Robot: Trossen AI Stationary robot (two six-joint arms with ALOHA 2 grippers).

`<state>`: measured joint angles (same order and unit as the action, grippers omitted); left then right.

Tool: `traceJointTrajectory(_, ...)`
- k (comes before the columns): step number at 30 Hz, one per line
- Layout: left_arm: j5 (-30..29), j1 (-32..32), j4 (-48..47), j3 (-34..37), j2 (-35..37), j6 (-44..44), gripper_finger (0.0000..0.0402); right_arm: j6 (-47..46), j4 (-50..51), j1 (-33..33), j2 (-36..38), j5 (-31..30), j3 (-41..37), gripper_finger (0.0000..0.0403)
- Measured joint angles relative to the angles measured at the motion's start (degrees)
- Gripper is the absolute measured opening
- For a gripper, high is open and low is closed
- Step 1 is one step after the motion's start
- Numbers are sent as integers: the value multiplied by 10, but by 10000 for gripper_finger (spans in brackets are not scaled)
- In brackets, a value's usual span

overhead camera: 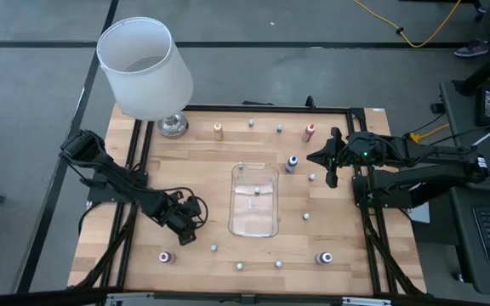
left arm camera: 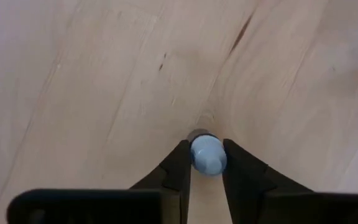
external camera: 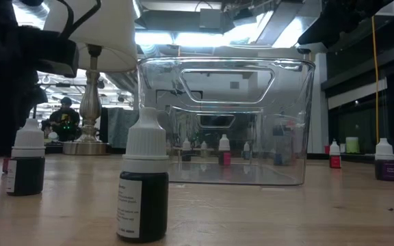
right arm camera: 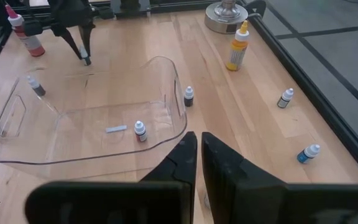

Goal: Pick & Place food coloring
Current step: Put the bottom small red food coloring bottle into the transparent container

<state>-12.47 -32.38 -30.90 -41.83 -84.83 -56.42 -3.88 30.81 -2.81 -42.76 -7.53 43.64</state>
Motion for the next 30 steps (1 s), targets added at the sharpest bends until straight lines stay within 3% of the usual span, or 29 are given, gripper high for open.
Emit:
traceJointTrajectory(6,4,7,-22,-65,11,34,74,0,0,0,0,0,0,28)
traceJointTrajectory(18,2,12,-249,-328,82,95,69,-1,0,0,0,0,0,28)
traceJointTrajectory(22,-7,20,-282,-369,83,116,68,-1,0,0,0,0,0,28)
traceJointTrajectory(30,13,74,-286,-377,83,155,68,-1,0,0,0,0,0,28)
